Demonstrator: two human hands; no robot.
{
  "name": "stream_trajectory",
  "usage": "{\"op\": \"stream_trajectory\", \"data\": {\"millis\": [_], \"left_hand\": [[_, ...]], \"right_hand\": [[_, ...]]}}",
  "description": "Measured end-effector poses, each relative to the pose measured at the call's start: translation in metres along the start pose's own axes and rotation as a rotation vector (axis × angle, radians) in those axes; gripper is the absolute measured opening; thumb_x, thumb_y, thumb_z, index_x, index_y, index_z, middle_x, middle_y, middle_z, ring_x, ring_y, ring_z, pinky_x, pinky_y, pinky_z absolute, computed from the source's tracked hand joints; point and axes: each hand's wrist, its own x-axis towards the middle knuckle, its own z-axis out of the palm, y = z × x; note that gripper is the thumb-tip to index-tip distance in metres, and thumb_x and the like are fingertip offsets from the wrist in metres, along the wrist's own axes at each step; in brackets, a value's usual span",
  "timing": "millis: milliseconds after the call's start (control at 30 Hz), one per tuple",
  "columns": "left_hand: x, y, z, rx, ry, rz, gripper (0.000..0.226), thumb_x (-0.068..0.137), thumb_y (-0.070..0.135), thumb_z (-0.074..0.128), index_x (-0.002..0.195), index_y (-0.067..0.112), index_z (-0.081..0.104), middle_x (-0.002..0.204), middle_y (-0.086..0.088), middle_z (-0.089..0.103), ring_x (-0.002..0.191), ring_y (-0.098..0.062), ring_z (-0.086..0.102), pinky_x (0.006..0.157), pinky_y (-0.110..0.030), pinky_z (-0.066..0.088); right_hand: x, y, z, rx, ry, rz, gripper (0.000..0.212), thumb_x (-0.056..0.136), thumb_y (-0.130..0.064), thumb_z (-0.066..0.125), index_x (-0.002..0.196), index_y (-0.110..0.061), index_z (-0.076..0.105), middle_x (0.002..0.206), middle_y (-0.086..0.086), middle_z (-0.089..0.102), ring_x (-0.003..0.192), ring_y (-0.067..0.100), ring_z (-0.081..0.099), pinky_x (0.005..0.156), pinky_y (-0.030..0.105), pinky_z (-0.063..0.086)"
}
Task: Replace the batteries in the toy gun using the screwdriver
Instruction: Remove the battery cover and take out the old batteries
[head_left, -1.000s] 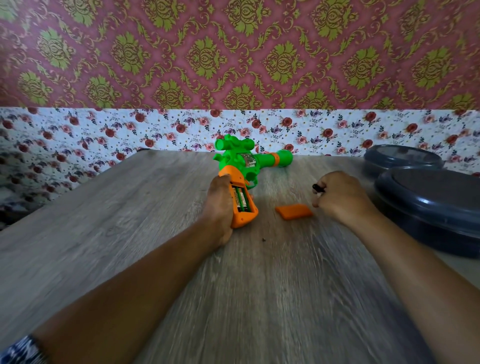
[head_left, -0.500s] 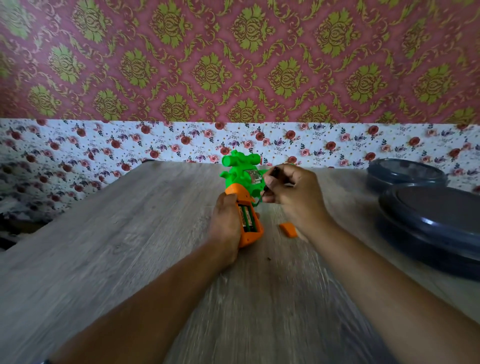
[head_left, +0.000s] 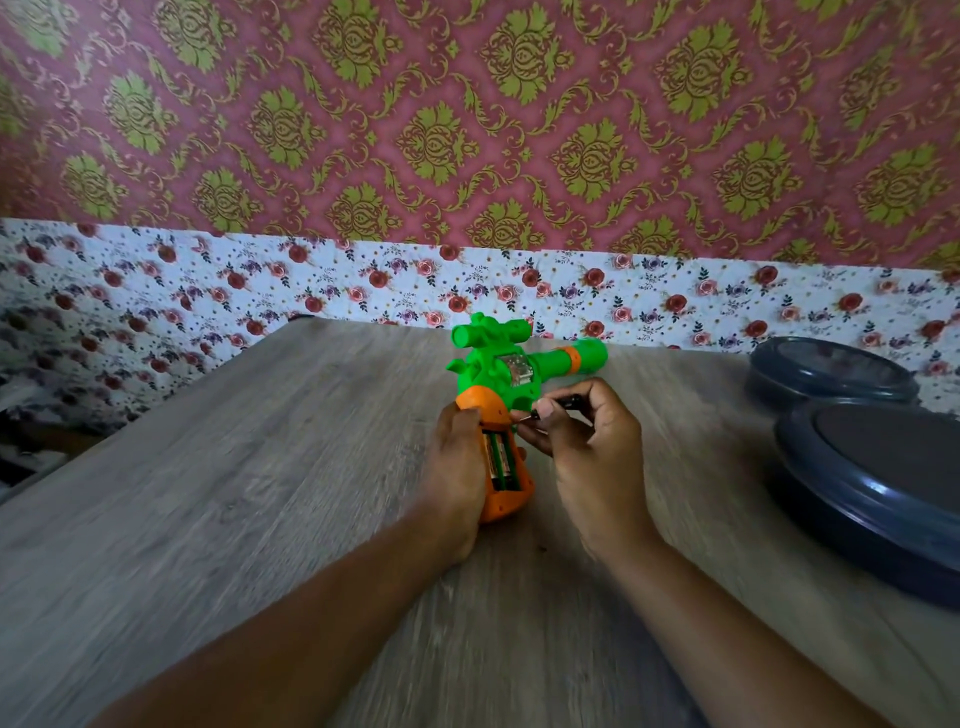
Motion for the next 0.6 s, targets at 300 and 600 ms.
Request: {"op": "stream_trajectory", "data": {"millis": [300, 600], "left_hand": [[0.0016, 0.0008, 0.0009, 0.005, -0.022, 0.001, 0.042, 0.097, 0.036, 0.030, 0.124, 0.012, 0.051, 0.115, -0.025, 0.062, 0.082, -0.027, 0.064, 0.069, -0.038, 0.054], [0.0037, -0.0003, 0.0031, 0.035, 0.025, 0.015, 0.046, 0.090, 0.045, 0.036, 0.119, 0.015, 0.054, 0.108, -0.022, 0.066, 0.100, -0.039, 0.065, 0.087, -0.058, 0.051]], "right_hand": [[0.0002, 0.0001, -0.0033, -0.122, -0.062, -0.150, 0.014, 0.087, -0.006, 0.060, 0.081, -0.018, 0.056, 0.076, -0.009, 0.064, 0.081, 0.006, 0.068, 0.074, 0.023, 0.054], [-0.0004, 0.0054, -0.0024, -0.232, -0.065, -0.202, 0.003, 0.083, -0.022, 0.057, 0.083, -0.020, 0.056, 0.077, -0.015, 0.062, 0.080, 0.002, 0.064, 0.076, 0.030, 0.055]]}}
